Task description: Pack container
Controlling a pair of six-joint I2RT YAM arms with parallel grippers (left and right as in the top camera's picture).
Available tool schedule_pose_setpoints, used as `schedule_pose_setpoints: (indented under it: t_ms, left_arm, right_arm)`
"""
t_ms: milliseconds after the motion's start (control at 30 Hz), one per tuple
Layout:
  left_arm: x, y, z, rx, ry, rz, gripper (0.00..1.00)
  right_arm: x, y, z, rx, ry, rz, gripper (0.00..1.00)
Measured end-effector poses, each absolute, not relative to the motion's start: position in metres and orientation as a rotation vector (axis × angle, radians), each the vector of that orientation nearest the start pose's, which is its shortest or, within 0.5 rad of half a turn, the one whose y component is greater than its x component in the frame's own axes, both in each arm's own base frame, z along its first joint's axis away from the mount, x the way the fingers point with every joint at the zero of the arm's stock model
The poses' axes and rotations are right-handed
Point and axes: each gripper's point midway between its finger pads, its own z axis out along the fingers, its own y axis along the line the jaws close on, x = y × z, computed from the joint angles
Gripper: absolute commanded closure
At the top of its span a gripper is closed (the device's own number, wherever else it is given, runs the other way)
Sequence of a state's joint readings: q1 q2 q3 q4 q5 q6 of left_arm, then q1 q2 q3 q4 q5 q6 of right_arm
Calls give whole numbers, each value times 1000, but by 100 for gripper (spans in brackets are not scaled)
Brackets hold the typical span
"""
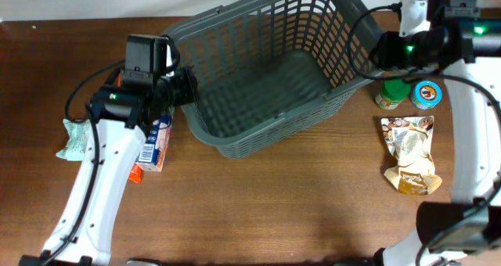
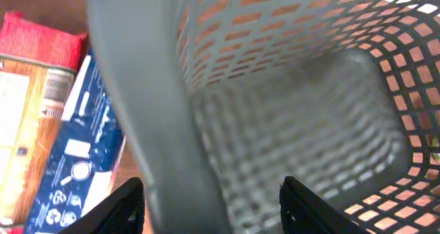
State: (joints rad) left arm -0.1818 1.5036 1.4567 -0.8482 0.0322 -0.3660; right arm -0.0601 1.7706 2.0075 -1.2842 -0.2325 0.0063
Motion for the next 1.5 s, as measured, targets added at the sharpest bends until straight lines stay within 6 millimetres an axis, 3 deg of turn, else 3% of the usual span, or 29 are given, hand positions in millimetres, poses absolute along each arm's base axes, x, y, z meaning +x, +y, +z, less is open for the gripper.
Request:
schedule_pose_setpoints:
  t_ms: [167,933,1000,1133,1300,1433,1500]
  left_arm:
    - [406,-80,235,-175,2476,-259,45]
    - [440,-40,238,-160,2426,-168,46]
    - [445,-39,239,-145,2425,-160,46]
    - [455,-39,239,-132,2424,-162,46]
    - [455,-41,239,-122,2430,-177,46]
    - [452,-45,238,-113,2443,-204,46]
    - [451,-46,238,-115,2449,-219,46]
  right_arm:
    - [406,15,293,-7,2584,281,63]
    - [380,19,280,7,2699,304,63]
    - [379,20,279,4,2705,305,59]
    - [392,27,286,-36,2645,301,53]
    - [414,27,298,-56,2543,283,43]
    - [425,26,303,-62,2497,276,41]
    - [433,26,297,-62,2500,276,42]
